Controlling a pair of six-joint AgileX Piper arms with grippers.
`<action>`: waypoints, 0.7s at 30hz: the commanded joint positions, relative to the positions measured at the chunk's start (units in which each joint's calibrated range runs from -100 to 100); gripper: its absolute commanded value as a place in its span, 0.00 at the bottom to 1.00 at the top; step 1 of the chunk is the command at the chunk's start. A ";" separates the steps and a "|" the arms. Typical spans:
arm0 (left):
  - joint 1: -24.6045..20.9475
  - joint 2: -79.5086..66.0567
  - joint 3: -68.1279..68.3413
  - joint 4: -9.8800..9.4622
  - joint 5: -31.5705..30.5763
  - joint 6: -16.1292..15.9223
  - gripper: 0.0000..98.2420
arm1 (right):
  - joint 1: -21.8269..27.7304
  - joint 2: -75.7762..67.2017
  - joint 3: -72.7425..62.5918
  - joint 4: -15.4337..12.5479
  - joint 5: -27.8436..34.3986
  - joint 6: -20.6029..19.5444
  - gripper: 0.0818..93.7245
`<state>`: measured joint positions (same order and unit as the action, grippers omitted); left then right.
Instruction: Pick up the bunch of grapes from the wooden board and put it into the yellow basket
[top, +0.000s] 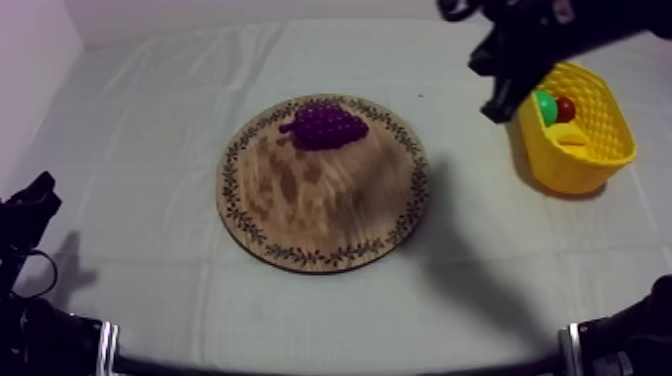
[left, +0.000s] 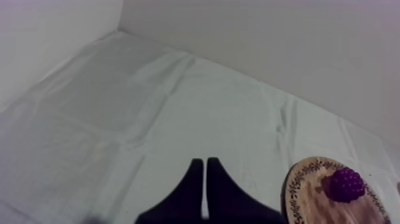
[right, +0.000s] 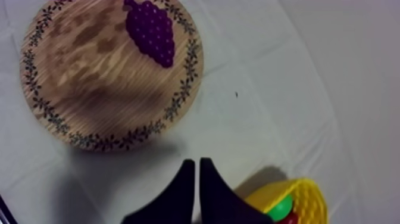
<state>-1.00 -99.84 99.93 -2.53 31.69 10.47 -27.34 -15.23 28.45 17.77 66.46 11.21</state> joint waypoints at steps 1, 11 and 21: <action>0.02 0.02 -0.04 0.01 -0.01 0.01 0.00 | -0.06 9.75 -9.37 -0.40 1.02 3.18 0.01; 0.02 0.02 -0.04 0.01 -0.01 0.01 0.00 | -0.05 28.95 -30.84 -5.05 6.40 13.91 0.01; 0.02 0.02 -0.04 0.01 -0.01 0.01 0.00 | 0.03 40.90 -42.17 -4.67 11.00 16.81 0.12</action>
<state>-1.00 -99.84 99.93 -2.53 31.69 10.47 -27.26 24.51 -12.27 12.77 77.01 27.99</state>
